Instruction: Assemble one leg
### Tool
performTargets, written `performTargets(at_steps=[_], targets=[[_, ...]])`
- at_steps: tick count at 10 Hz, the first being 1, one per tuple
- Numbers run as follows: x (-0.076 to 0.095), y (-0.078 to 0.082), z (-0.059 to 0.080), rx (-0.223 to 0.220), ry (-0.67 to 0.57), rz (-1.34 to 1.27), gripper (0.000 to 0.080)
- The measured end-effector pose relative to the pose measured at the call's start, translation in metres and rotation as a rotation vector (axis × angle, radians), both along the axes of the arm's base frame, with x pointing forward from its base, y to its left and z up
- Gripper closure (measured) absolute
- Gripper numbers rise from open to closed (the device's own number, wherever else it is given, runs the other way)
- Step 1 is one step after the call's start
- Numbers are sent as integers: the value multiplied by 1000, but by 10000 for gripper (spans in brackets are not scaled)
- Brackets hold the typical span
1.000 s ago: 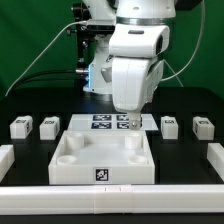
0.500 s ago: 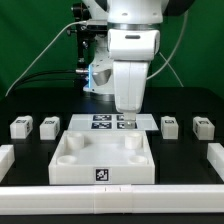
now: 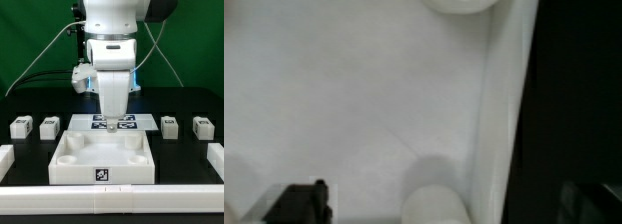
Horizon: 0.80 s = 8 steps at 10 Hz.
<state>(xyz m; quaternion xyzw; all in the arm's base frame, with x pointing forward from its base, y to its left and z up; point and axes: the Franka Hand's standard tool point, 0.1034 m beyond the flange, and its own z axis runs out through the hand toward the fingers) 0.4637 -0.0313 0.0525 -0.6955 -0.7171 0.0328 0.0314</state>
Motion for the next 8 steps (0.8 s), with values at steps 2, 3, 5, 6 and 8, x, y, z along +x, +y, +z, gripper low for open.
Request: performTargets(at_steps=[2,3,5,6,8], targets=[[-4,-1,-10,4,18,-5,150],[-5,0,-13,4,26,-21,150],[-6,0,-14,2,28,-40,150],[-7,0,-14,2,28,-41,150],[-7,0,-22,9,35,-13,150]])
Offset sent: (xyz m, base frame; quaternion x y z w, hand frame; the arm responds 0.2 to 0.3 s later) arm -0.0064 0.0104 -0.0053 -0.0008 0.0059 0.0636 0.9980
